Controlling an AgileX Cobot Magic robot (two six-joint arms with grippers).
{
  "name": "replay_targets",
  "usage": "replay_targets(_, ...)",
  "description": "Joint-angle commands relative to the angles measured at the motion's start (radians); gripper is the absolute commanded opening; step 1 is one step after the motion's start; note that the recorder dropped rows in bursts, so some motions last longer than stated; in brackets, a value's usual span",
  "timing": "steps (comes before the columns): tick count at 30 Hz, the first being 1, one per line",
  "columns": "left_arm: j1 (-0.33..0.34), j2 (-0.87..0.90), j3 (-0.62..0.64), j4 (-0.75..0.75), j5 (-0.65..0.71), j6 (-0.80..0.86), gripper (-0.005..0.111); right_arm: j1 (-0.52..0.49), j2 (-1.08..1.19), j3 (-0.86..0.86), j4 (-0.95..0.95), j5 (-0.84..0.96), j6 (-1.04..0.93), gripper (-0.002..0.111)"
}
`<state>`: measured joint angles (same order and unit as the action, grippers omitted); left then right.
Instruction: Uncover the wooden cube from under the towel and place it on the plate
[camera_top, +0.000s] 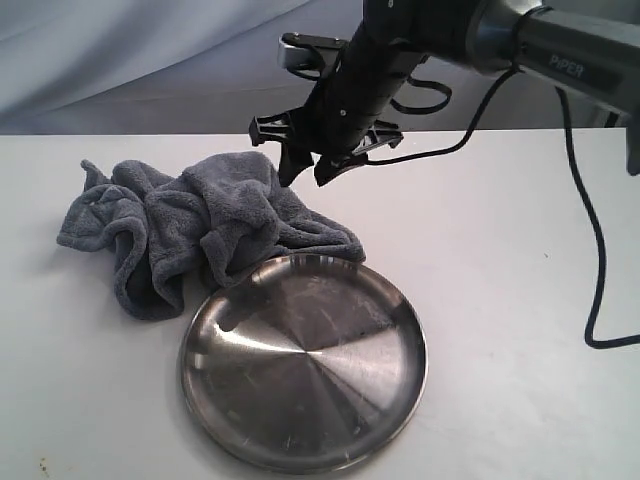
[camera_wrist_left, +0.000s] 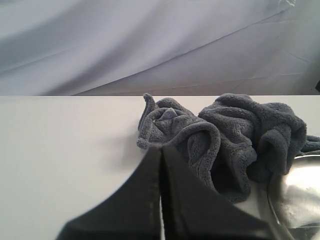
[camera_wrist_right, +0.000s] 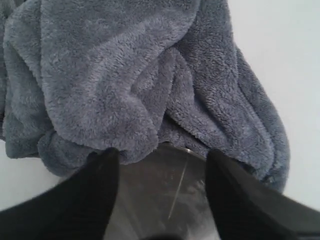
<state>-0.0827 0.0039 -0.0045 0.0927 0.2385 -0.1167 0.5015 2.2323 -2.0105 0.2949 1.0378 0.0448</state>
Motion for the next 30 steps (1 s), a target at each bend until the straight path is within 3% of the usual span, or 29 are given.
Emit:
replay_targets(1, 0.003, -0.004, 0.005, -0.005, -0.006, -0.004, 0.000, -0.001, 0.038, 0.002, 0.040, -0.047, -0.014, 0.070)
replay_targets(4, 0.003, -0.004, 0.005, -0.005, -0.006, -0.004, 0.000, 0.001, 0.055, 0.002, 0.085, -0.052, -0.035, 0.075)
replay_targets(12, 0.003, -0.004, 0.005, -0.005, -0.006, -0.006, 0.000, 0.061, 0.002, -0.004, 0.106, -0.078, -0.458, 0.076)
replay_targets(21, 0.003, -0.004, 0.005, -0.005, -0.006, -0.006, 0.000, 0.262, -0.043, -0.004, 0.013, -0.186, -0.588, 0.076)
replay_targets(24, 0.003, -0.004, 0.005, -0.005, -0.006, -0.004, 0.000, 0.340, -0.012, -0.004, -0.171, -0.323, -0.463, 0.076)
replay_targets(30, 0.003, -0.004, 0.005, -0.005, -0.006, -0.004, 0.000, 0.428, 0.043, -0.004, -0.496, -0.398, 0.162, 0.076)
